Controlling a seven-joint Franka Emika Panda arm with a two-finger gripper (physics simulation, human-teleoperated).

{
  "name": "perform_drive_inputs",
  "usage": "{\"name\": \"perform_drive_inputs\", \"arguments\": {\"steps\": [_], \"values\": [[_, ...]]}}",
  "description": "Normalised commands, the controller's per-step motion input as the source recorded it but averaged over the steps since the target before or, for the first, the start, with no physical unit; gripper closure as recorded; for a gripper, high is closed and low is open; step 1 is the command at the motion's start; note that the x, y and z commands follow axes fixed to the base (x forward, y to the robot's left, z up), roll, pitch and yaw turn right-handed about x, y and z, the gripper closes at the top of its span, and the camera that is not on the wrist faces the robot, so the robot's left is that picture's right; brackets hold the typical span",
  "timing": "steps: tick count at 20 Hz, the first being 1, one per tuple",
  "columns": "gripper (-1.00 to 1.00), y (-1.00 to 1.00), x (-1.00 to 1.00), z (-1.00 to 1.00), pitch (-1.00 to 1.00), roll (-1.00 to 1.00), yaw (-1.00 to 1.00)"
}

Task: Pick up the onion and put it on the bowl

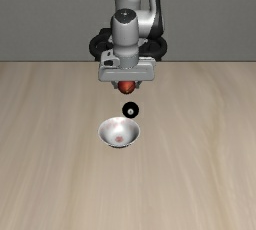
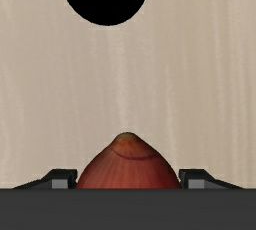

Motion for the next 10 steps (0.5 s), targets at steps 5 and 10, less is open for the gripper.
{"name": "perform_drive_inputs", "arguments": {"steps": [5, 10], "values": [[1.0, 0.0, 0.0, 0.0, 0.0, 0.0, 0.0], [1.0, 0.0, 0.0, 0.4, 0.0, 0.0, 0.0]]}}
